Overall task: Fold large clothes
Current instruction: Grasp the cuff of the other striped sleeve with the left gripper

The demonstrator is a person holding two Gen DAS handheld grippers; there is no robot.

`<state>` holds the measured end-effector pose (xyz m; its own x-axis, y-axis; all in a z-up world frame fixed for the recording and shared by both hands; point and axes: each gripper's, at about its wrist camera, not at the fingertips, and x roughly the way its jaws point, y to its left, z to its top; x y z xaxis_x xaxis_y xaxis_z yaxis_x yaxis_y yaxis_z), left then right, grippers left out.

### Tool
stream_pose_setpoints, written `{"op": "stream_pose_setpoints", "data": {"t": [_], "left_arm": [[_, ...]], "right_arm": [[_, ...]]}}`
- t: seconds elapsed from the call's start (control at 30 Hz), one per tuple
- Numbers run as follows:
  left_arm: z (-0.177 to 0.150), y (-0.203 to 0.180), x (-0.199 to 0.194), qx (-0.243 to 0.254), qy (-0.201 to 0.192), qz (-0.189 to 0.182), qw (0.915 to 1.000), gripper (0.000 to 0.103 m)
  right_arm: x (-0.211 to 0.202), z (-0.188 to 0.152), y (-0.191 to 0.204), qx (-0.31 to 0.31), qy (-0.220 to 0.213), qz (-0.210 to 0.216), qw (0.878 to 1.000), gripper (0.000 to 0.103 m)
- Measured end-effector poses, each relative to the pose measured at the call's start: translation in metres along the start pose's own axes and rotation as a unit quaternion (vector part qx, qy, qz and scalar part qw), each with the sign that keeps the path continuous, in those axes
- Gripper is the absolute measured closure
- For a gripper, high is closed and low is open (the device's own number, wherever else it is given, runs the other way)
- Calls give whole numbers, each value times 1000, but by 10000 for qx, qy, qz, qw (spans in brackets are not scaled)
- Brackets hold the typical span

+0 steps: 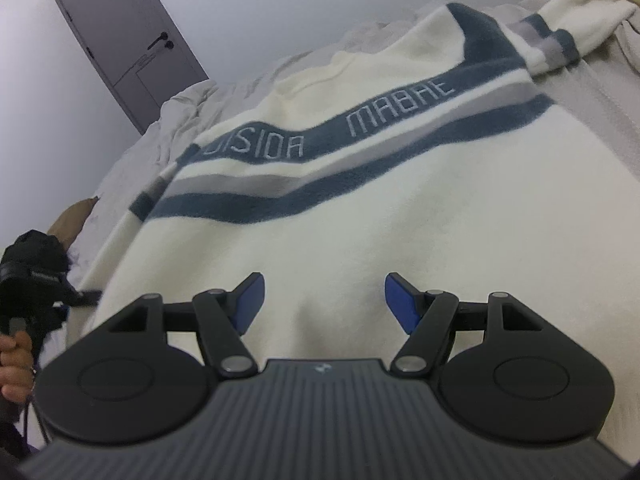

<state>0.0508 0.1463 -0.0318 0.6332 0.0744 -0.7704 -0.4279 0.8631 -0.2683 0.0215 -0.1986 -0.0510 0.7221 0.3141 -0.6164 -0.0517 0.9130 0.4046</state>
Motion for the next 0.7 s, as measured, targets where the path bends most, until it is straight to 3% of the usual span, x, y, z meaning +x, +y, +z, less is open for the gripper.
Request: {"op": "stream_pose_setpoints", "data": {"t": [0.17, 0.27, 0.33, 0.5, 0.57, 0.63, 0.7], "left_arm": [[23, -1, -2, -143, -614, 309, 9975, 93], [38, -7, 5, 232, -1055, 530, 9927, 93], [46, 1, 17, 258, -1044, 525, 9928, 93], [50, 46, 34, -555, -524, 138, 9970, 90], [45, 59, 23, -906, -531, -59, 9945, 84], [36, 71, 11, -1216, -539, -233, 9908, 63], [28, 78, 2, -1479, -394, -247, 9879, 54]], "right_arm": [[-4, 1, -6, 131, -25, -29, 9999, 35], [-4, 1, -7, 136, -52, -53, 9999, 35], [-3, 1, -7, 166, -37, -47, 9998, 35], [3, 0, -8, 163, 38, -113, 9998, 35], [5, 1, -7, 143, 53, -116, 9998, 35], [6, 1, -5, 94, 43, -117, 9999, 35], [7, 1, -6, 93, 56, -98, 9999, 35]]}}
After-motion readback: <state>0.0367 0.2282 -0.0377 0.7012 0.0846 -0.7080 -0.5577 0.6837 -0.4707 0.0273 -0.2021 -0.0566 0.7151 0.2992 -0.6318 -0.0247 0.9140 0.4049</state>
